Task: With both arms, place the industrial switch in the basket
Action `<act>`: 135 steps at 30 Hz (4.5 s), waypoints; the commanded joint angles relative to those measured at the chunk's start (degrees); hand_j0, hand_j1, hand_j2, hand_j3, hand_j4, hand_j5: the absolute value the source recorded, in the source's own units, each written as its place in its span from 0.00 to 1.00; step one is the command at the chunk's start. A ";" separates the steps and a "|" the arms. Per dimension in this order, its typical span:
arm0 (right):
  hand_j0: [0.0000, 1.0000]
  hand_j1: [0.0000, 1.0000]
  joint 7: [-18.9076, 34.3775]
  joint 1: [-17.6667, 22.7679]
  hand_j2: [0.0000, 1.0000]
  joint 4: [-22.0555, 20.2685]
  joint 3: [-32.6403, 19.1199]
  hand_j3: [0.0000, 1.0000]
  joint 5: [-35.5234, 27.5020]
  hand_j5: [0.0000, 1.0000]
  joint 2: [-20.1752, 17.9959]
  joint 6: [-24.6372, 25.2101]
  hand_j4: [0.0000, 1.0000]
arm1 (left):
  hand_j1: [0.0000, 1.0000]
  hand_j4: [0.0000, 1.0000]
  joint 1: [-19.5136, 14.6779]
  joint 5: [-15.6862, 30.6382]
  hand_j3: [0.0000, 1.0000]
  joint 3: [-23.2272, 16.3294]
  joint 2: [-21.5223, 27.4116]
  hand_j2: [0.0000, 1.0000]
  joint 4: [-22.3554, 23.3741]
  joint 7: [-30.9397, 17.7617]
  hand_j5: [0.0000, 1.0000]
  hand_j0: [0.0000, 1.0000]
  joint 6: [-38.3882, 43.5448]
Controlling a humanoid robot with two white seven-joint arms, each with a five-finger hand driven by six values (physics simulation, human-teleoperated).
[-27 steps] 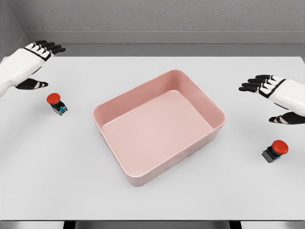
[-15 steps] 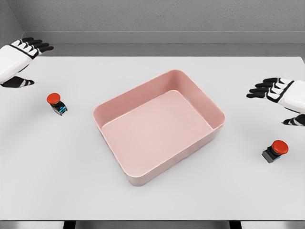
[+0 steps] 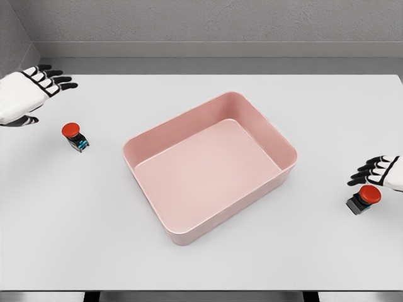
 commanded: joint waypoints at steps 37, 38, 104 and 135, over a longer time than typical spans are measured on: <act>1.00 1.00 0.66 0.19 1.00 0.06 0.97 1.00 -1.78 1.00 7.84 0.10 1.00 | 1.00 1.00 -5.80 -1.03 1.00 -15.50 -1.97 1.00 4.07 -1.08 1.00 1.00 0.02; 1.00 1.00 0.66 0.19 1.00 0.06 0.97 1.00 -1.69 1.00 7.84 0.10 1.00 | 1.00 1.00 -5.80 -1.03 1.00 -15.59 -1.97 1.00 4.07 -1.08 1.00 1.00 0.02; 0.48 0.48 6.73 -5.78 0.48 -0.02 1.94 0.48 -2.04 0.48 7.76 6.80 0.48 | 0.14 0.14 -10.28 1.34 0.14 -17.35 -2.41 0.14 -1.03 -4.07 0.14 0.14 0.02; 0.48 0.48 6.64 -16.50 0.48 -0.02 1.50 0.48 -2.39 0.48 8.28 6.80 0.48 | 0.14 0.14 -11.69 5.47 0.14 -17.52 -14.45 0.14 -20.54 -4.42 0.14 0.14 0.02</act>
